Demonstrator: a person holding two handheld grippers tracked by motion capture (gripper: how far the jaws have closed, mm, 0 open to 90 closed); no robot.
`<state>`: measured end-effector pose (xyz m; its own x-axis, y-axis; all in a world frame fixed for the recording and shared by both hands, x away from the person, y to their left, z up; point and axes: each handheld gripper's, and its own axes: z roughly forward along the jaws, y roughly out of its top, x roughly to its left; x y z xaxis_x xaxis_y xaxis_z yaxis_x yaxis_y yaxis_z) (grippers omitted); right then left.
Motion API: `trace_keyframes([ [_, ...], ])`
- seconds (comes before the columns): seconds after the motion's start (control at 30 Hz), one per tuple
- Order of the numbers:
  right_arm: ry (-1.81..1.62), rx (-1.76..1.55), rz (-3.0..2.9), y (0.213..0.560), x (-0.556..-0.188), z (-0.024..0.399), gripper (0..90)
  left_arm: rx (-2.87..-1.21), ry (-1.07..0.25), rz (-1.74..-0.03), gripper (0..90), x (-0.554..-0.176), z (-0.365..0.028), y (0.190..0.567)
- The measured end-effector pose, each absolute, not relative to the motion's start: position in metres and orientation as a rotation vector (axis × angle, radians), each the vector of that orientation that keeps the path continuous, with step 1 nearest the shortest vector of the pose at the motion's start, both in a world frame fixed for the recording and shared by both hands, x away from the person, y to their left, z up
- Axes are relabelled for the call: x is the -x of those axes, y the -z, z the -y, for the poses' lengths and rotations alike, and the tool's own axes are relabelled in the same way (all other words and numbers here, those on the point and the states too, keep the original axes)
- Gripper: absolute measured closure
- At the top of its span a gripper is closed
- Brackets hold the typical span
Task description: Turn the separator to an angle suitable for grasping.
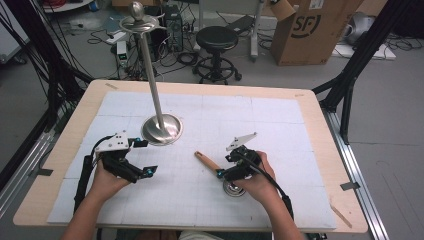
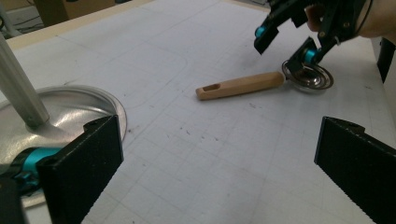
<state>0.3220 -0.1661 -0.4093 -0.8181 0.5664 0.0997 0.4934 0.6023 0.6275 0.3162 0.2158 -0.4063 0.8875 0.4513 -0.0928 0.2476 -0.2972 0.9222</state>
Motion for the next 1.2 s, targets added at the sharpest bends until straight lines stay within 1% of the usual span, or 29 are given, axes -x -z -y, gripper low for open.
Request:
trace_keyframes([
  [0.2, -0.863, -0.940, -2.780, 0.420, -0.318, 0.156, 38.7, -1.893, -0.215, -0.526, 1.7, -0.321, -0.214, 0.408],
  [0.33, -0.817, -0.969, -2.777, 0.422, -0.319, 0.149, 47.6, -1.897, -0.220, -0.528, 1.6, -0.319, -0.215, 0.407],
  [0.4, -0.774, -0.967, -2.759, 0.423, -0.319, 0.145, 54.5, -1.901, -0.224, -0.522, 1.7, -0.317, -0.215, 0.406],
  [0.57, -0.685, -0.970, -2.742, 0.421, -0.318, 0.139, 57.7, -1.921, -0.226, -0.519, 1.7, -0.315, -0.213, 0.406],
  [0.7, -0.645, -0.942, -2.759, 0.419, -0.316, 0.134, 65.3, -1.933, -0.229, -0.514, 1.7, -0.314, -0.212, 0.406],
  [0.9, -0.640, -0.933, -2.759, 0.419, -0.316, 0.133, 65.4, -1.930, -0.217, -0.517, 1.6, -0.314, -0.212, 0.407],
  [1.13, -0.669, -0.998, -2.767, 0.419, -0.318, 0.136, 65.8, -1.937, -0.215, -0.514, 1.6, -0.315, -0.211, 0.408],
  [1.17, -0.675, -1.004, -2.763, 0.419, -0.318, 0.136, 65.3, -1.937, -0.216, -0.514, 1.7, -0.315, -0.211, 0.408],
  [1.2, -0.686, -1.023, -2.762, 0.419, -0.318, 0.136, 62.2, -1.939, -0.217, -0.510, 1.7, -0.314, -0.211, 0.407],
])
